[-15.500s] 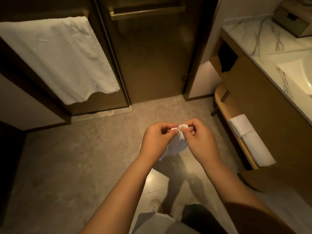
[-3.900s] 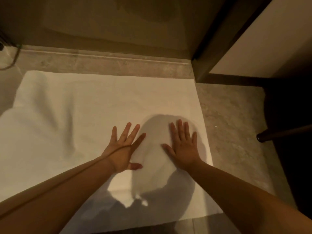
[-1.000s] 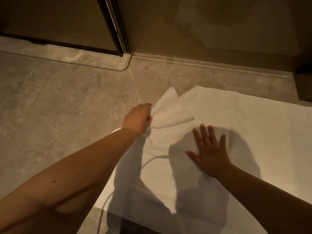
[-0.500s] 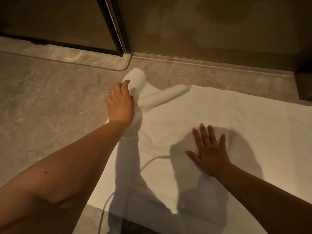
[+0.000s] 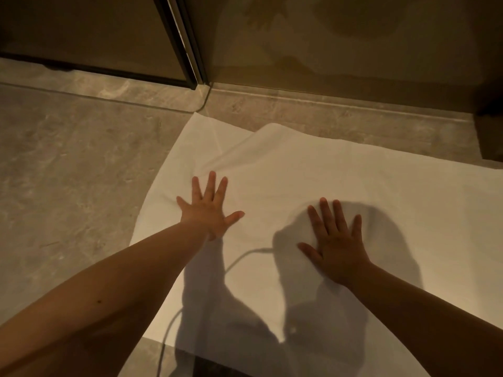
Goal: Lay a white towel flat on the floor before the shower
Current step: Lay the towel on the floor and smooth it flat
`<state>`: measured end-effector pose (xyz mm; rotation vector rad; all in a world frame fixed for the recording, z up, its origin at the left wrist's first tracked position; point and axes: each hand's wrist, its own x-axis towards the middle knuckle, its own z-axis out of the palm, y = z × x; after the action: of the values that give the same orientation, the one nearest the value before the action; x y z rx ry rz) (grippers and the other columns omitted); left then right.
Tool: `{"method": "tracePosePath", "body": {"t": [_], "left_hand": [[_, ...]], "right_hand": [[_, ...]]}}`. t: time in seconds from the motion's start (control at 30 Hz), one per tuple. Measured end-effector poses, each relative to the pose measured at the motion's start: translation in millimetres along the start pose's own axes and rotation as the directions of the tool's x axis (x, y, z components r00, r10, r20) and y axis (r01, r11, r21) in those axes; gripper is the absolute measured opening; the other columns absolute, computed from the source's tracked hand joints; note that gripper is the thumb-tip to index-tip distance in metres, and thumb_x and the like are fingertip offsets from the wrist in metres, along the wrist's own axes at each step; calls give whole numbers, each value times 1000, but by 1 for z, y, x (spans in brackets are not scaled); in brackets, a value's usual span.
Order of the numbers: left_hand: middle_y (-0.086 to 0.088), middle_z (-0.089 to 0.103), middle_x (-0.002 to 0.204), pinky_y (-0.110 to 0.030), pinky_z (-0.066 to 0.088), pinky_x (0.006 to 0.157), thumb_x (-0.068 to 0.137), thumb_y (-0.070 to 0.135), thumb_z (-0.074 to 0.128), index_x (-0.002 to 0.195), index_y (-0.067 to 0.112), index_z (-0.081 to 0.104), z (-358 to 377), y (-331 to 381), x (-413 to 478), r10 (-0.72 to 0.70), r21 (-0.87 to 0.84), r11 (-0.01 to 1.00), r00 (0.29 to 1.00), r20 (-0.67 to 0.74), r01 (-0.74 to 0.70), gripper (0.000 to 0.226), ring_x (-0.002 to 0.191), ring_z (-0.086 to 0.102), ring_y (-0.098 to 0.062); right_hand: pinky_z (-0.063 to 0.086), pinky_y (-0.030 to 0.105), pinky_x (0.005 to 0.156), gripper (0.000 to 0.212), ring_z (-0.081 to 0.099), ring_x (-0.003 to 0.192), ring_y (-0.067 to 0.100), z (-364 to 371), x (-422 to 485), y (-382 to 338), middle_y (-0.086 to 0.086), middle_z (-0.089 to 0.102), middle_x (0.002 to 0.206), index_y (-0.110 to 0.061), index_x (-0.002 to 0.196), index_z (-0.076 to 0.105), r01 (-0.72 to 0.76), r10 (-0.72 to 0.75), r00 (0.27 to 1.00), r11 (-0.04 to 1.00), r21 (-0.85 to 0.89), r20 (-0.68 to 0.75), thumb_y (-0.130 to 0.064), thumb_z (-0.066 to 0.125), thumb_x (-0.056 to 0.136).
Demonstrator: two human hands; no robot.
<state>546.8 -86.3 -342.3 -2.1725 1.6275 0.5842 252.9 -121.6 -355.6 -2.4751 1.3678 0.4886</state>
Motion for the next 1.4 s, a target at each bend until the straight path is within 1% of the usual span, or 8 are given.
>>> {"method": "tracePosePath", "body": {"t": [0.13, 0.23, 0.5, 0.7, 0.87, 1.07, 1.17, 1.4], "left_hand": [[-4, -33, 152, -66, 14, 108, 81, 78, 12, 140, 25, -31, 6, 3, -7, -104, 70, 992, 995, -9, 105, 90, 140, -22, -36], [-9, -13, 158, -61, 8, 111, 84, 73, 10, 146, 18, -18, 1, 1, -2, -18, 94, 995, 982, -186, 36, 87, 144, -13, -32], [-4, -34, 151, -63, -3, 110, 83, 75, 15, 142, 28, -28, -16, -3, 44, 36, -11, 999, 997, -68, -36, 87, 138, -29, -31], [-2, -32, 152, -61, -6, 111, 82, 74, 5, 143, 30, -26, -12, -14, 52, 55, -39, 997, 989, -136, -60, 82, 139, -29, -28], [-2, -25, 155, -57, -8, 112, 90, 65, 7, 146, 27, -19, 8, -14, 28, 121, -83, 984, 936, -330, -157, 73, 139, -28, -25], [-2, -20, 156, -58, -8, 111, 90, 65, 10, 148, 27, -11, 30, 3, -2, 314, 22, 946, 893, -322, -324, 73, 142, -22, -25], [-3, -13, 158, -63, 2, 111, 90, 66, 7, 149, 26, -8, 38, 17, -14, 419, 142, 908, 863, -281, -395, 73, 144, -15, -27], [0, -27, 154, -59, -7, 112, 86, 69, 1, 144, 31, -23, 43, 26, -18, 371, 134, 928, 901, -224, -349, 73, 139, -29, -23]], "right_hand": [[-9, 61, 111, 83, -32, 138, 27, 1, 1, -3, 4, -34, 151, -27, 140, -32, 24, -24, 1000, 1000, -3, -4, -74, -10, 75], [-7, 61, 111, 81, -30, 139, 27, 4, 1, -3, 3, -34, 151, -28, 139, -33, 15, -16, 1000, 1000, -15, -13, -74, -9, 76], [-9, 61, 111, 80, -30, 139, 25, 4, 4, -6, 1, -30, 153, -31, 143, -28, -5, 5, 999, 1000, 6, -45, -75, -2, 80], [-5, 64, 110, 81, -26, 141, 24, 2, 14, -7, 0, -26, 154, -32, 145, -22, -6, 7, 997, 1000, 11, -75, -75, 1, 81], [-2, 59, 113, 79, -19, 144, 24, -1, 3, -1, 3, -15, 157, -30, 149, -9, -3, 22, 988, 992, 124, -150, -72, 11, 85], [-6, 57, 113, 81, -25, 142, 23, 9, -30, 24, 2, -20, 157, -34, 147, -14, -125, 142, 983, 982, 140, -119, -75, 8, 81], [-7, 58, 113, 81, -26, 141, 23, 13, -40, 33, 1, -21, 157, -35, 146, -16, -176, 192, 976, 975, 139, -106, -76, 7, 80], [-10, 61, 110, 81, -31, 139, 23, 17, -45, 59, -2, -26, 155, -41, 142, -23, -187, 197, 978, 973, 138, -66, -81, 1, 76]]}}
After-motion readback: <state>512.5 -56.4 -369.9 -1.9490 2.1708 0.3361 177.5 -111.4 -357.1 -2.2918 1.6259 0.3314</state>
